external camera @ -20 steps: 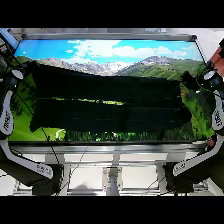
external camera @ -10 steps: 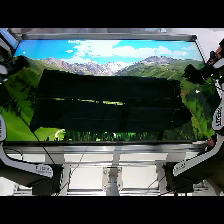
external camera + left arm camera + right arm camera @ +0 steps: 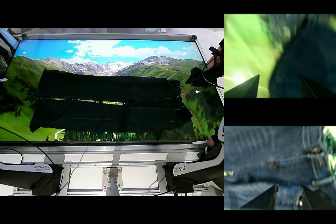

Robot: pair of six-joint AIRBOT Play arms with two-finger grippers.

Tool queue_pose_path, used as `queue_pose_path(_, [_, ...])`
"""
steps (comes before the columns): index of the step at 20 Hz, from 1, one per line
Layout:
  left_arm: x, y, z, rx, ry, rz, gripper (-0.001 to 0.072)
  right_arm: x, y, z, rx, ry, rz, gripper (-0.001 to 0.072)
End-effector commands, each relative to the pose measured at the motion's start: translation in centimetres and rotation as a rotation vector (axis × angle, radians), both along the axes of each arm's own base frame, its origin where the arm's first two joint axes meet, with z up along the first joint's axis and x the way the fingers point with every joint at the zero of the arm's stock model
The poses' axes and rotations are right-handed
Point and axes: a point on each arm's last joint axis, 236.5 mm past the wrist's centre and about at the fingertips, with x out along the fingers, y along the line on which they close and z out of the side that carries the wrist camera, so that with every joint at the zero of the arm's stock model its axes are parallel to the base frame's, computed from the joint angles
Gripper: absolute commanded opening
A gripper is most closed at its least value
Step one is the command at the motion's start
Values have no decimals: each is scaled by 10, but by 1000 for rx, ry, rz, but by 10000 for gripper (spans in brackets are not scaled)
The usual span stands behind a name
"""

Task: Fold the clothes and pants, and hang the long-sleeved shirts on hangers.

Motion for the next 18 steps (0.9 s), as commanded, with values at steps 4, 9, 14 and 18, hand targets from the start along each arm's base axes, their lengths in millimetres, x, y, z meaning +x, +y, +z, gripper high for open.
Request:
queue_pose_path(4, [-42,-42,-27,-300,-18,8,529,-50,21,2,10,47,40,350])
queue_pose_path(9, [-63,-32,-38,-245,79,8,529,-67,25,-8,12,80,37,350])
queue_pose_path(14, [-69,-33,-40,-239,113,3,529,-66,25,-8,10,73,33,349])
queue_pose_path(18, [-79,-39,-48,-244,155,-14,529,-66,25,-8,10,73,34,349])
